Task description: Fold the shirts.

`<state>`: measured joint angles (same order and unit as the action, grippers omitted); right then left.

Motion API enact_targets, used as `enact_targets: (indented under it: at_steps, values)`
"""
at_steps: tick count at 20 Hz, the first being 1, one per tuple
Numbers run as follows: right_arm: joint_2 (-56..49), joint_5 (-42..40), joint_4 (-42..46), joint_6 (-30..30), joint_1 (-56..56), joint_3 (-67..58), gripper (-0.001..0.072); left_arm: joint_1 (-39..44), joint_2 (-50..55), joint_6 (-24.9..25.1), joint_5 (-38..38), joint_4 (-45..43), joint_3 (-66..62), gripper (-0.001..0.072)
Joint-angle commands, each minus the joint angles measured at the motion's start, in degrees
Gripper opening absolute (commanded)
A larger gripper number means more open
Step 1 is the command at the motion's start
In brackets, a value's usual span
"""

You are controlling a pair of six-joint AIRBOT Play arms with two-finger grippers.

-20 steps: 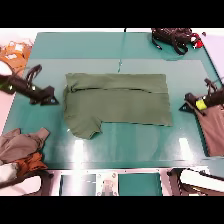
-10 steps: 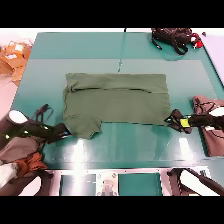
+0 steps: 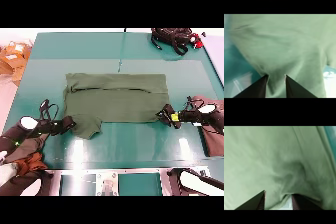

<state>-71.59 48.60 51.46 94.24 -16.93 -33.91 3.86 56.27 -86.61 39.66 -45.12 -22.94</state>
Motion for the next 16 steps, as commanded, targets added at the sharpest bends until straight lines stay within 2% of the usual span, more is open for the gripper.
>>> enact_targets:
  at_steps: [1, 2, 3, 8, 10, 12, 14, 15, 16]
  values:
    - [-0.7, -0.1, -0.4, -0.4, 0.2, -2.3, 0.0207, 0.3, -0.1, 7.2, 1.5, 8.3, 0.2, 0.0067]
    - [-0.7, 0.9, -0.4, -1.5, 0.2, -2.7, 0.0075, 0.3, -0.1, 8.0, 3.9, 8.2, 0.2, 0.0024]
    - [-0.6, 2.1, -0.2, -2.9, 0.0, -3.1, 0.0025, 0.3, -0.2, 9.0, 5.8, 7.9, 0.2, 0.0024]
    - [-0.6, 6.6, 3.9, -3.4, -1.0, -3.4, 0.0022, 0.3, -0.5, 8.1, 11.5, 3.1, -2.1, 0.0024]
    - [0.0, 9.4, 7.6, -3.4, -1.9, -3.4, 0.0022, 0.3, -0.5, 4.7, 16.2, -4.2, -5.6, 0.0023]
    - [1.6, 10.4, 9.6, -3.4, -3.1, -3.4, 0.0022, 0.3, -0.5, -0.4, 21.3, -15.2, -9.8, 0.0023]
    - [2.5, 10.7, 9.6, -3.4, -4.0, -3.4, 0.0034, 0.3, -0.4, -1.2, 23.1, -19.1, -11.0, 0.0025]
    - [2.4, 10.9, 9.6, -3.4, -3.9, -3.4, 0.0144, 0.3, 0.0, -1.6, 23.3, -19.0, -10.8, 0.0152]
    - [2.4, 11.3, 9.6, -3.4, -3.9, -3.4, 0.0265, 0.3, -0.1, -2.1, 23.4, -19.0, -10.2, 0.0505]
